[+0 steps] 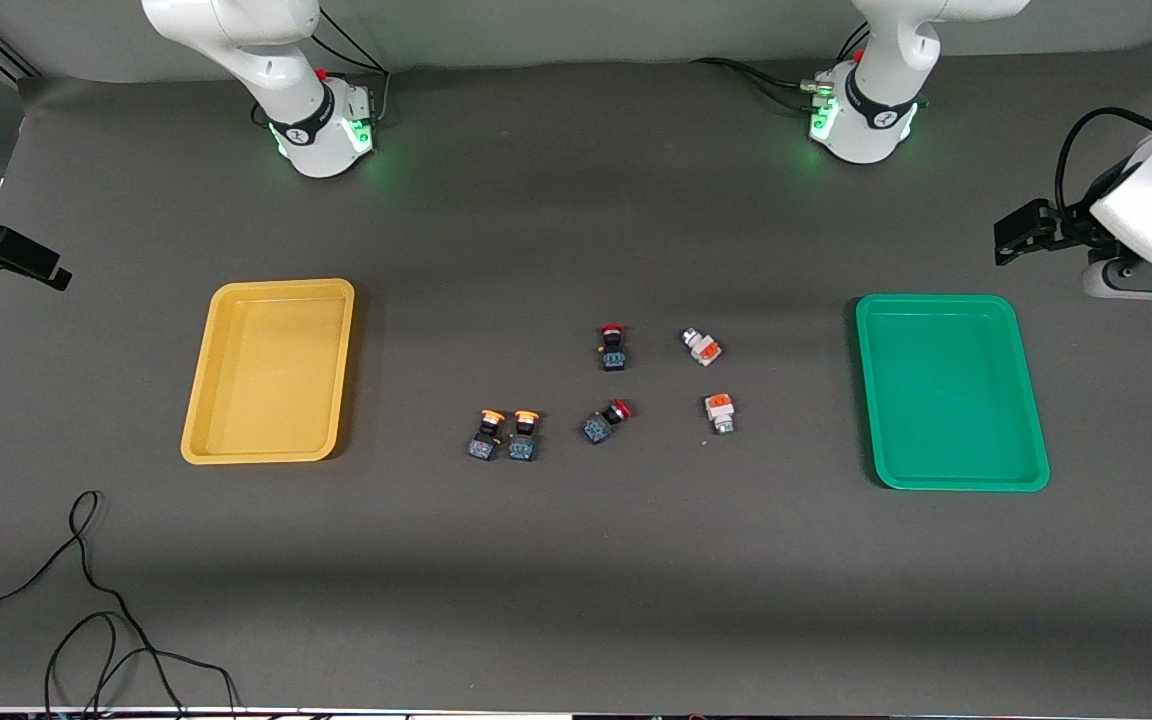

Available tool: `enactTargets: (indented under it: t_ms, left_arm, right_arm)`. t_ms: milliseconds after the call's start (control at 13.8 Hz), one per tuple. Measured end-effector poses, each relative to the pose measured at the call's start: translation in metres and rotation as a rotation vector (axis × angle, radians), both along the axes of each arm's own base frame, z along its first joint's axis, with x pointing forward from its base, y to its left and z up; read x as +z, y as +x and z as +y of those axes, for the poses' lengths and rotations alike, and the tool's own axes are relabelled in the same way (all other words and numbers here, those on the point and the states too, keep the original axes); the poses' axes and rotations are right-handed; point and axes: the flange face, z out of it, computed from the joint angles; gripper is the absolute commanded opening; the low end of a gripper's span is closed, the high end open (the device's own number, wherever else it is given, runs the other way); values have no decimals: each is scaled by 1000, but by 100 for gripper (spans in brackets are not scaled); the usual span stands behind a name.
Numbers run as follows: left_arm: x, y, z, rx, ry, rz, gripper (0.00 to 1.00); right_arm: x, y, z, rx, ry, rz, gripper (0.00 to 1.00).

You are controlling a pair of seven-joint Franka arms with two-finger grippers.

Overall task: Place green and yellow buttons in trays
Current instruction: 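Move the left gripper toward a white-orange button switch, then lower the left gripper onto the white button while the right gripper moves out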

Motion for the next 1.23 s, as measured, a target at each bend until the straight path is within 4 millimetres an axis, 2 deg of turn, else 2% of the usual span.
enactTargets:
  t_ms: [290, 507, 725, 1232]
  left_arm:
    - [-13, 0, -6, -5, -11, 22, 100]
    - [-37, 0, -31, 35, -16, 29, 100]
    - [-61, -6, -85, 117, -2, 29, 100]
    - [-115, -35, -250, 381, 12, -18, 100]
  right_arm:
    - [-7, 6, 0, 1, 0, 11, 100]
    - [-8, 8, 4, 8, -1, 14, 100]
    - [-6, 8, 5, 10, -1, 16, 100]
    - [-8, 8, 10, 18, 1, 34, 100]
